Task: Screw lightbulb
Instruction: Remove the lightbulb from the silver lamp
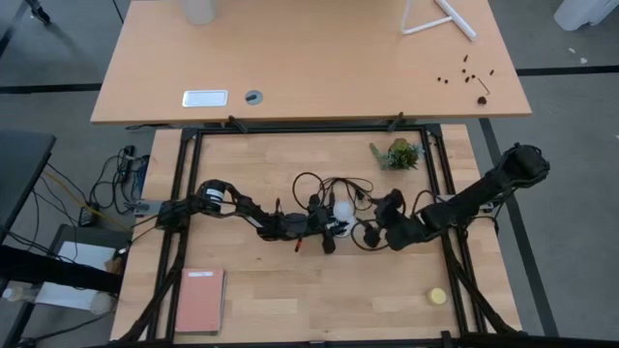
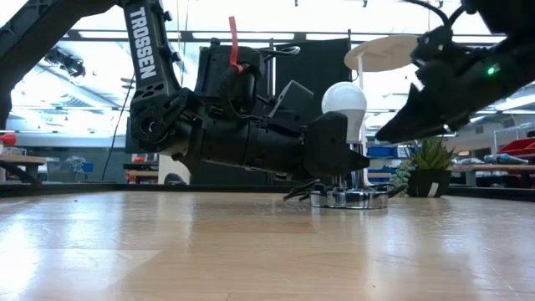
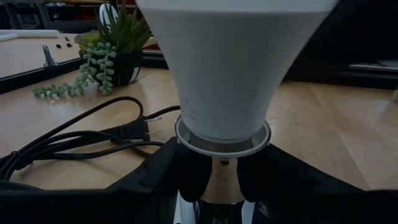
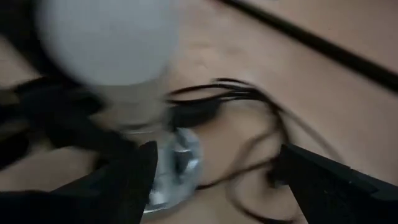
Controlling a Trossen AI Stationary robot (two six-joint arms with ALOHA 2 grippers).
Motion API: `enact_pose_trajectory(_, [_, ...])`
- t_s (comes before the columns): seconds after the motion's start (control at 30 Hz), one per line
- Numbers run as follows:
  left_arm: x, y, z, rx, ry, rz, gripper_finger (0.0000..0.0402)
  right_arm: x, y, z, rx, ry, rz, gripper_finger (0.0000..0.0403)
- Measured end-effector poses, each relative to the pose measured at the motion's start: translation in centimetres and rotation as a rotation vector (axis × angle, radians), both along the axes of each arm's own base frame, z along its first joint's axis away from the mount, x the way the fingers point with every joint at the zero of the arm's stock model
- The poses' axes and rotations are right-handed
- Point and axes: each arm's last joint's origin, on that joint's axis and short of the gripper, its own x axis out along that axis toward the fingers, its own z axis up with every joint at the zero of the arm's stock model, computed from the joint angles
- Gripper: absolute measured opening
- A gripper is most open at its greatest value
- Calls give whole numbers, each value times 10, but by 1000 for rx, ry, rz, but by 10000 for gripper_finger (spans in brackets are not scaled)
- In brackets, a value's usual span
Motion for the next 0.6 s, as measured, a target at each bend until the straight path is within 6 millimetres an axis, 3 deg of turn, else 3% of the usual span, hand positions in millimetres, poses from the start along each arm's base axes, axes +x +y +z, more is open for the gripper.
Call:
enact_pose_trajectory(0.2, [0, 0, 0, 0, -1, -1, 184, 15, 7, 7, 21, -57, 187, 347])
enact_pose_trajectory(0.4, [0, 0, 0, 0, -1, -1, 184, 30, -5, 1, -45, -65, 176, 347])
enact_pose_trajectory(0.6, [0, 0, 0, -6, 1, 11, 184, 32, -14, -4, -43, -44, 98, 347])
